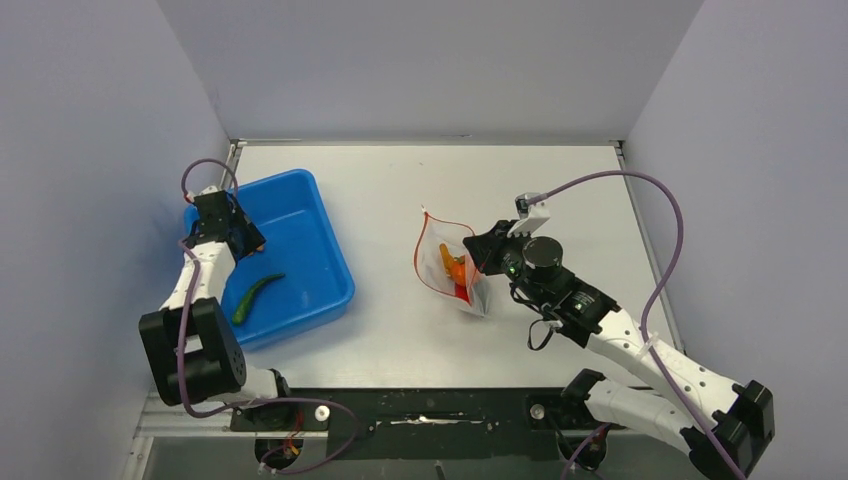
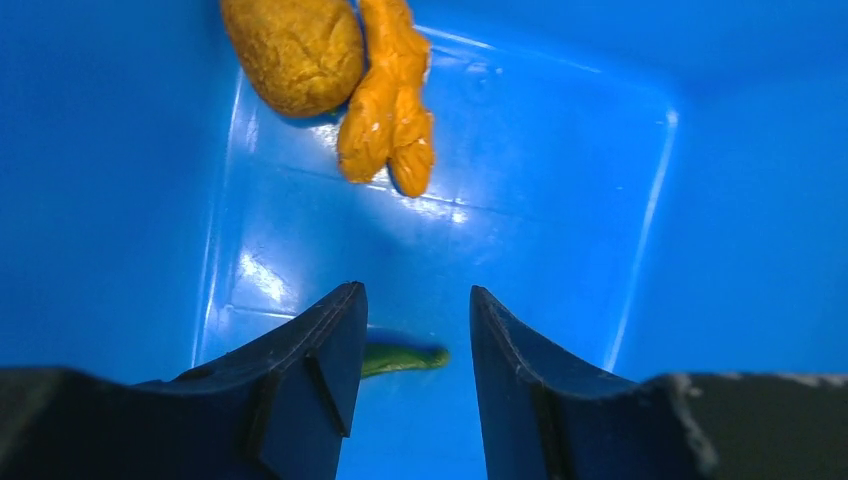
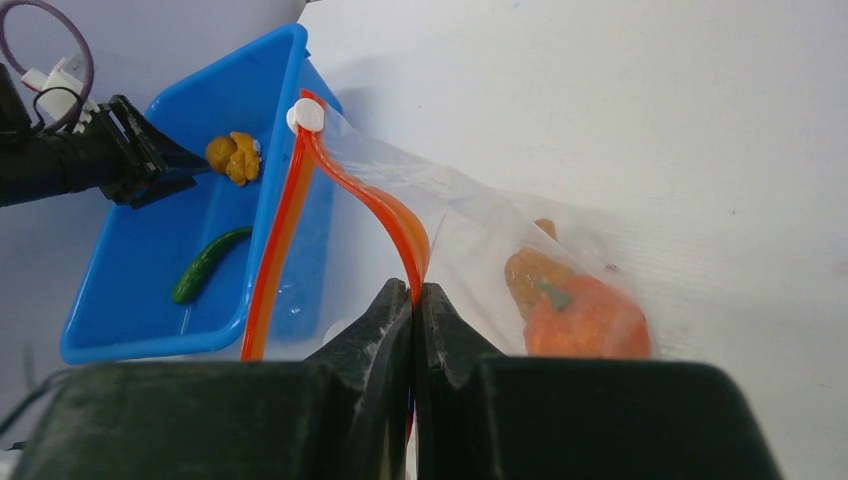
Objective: Place the food in the zip-top bag and seal the zipper
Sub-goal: Pick up the fake vegetable from the bin.
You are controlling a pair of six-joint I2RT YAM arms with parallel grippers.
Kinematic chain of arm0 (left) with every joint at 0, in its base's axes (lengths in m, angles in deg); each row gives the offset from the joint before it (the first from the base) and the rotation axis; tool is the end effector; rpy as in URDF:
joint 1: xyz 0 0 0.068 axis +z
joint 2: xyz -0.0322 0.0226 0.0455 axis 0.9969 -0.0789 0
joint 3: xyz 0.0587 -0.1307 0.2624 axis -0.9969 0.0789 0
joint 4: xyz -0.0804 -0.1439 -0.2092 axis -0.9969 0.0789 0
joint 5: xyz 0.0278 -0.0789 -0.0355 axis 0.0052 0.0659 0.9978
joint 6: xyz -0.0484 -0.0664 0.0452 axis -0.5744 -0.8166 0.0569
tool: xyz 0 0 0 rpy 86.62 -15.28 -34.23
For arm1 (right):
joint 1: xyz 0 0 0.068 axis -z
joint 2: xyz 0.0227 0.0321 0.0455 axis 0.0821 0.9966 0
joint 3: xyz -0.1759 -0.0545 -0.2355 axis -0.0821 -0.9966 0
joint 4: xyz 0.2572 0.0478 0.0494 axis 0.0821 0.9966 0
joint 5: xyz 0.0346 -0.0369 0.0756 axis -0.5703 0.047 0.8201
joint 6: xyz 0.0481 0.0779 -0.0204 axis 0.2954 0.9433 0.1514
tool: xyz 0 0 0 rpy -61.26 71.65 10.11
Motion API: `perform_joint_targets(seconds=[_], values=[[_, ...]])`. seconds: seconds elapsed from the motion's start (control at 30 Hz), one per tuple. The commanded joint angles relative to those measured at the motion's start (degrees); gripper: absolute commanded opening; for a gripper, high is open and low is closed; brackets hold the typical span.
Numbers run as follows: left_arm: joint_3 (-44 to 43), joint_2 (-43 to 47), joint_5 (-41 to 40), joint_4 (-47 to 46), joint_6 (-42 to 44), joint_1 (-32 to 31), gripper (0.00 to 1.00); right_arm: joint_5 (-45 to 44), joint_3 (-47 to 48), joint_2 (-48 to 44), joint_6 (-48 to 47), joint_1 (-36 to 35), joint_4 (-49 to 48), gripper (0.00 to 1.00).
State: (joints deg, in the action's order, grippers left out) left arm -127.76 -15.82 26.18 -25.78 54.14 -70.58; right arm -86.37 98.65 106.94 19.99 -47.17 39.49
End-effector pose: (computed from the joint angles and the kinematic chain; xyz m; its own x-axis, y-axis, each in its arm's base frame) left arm 0.3177 0.0911 0.2254 -0.5256 -0.5343 -0.6620 -0.5501 0.8070 -0.2147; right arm 0.1993 0.1589 0.3231 -0.4451 0.4046 -0.7989 -0.3070 0.7691 0.5605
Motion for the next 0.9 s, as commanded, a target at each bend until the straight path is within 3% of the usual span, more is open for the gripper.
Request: perform_joint_targets(seconds=[0.0, 0.23, 0.53, 0.87], values=[[-3.8, -4.1, -1.9, -4.4, 1.2, 0.9, 0.41, 0.3, -0.1, -1.3, -0.1, 0.0, -4.7, 0.0], [-4.9, -8.9, -4.0, -5.9, 3.5, 3.2, 0.4, 0.2, 0.0, -2.0, 0.2, -0.2, -4.5, 0.0], [-6.2, -11.8, -2.6, -8.8, 6.0, 3.6, 0.51, 0.5, -0.1, -2.5, 0.5, -0.3, -4.4, 0.0], [-6.2, -14.7, 0.8, -11.0, 3.8, 2.7, 0.39, -0.4, -0.4, -3.4, 0.5, -0.5, -4.0, 0.0]])
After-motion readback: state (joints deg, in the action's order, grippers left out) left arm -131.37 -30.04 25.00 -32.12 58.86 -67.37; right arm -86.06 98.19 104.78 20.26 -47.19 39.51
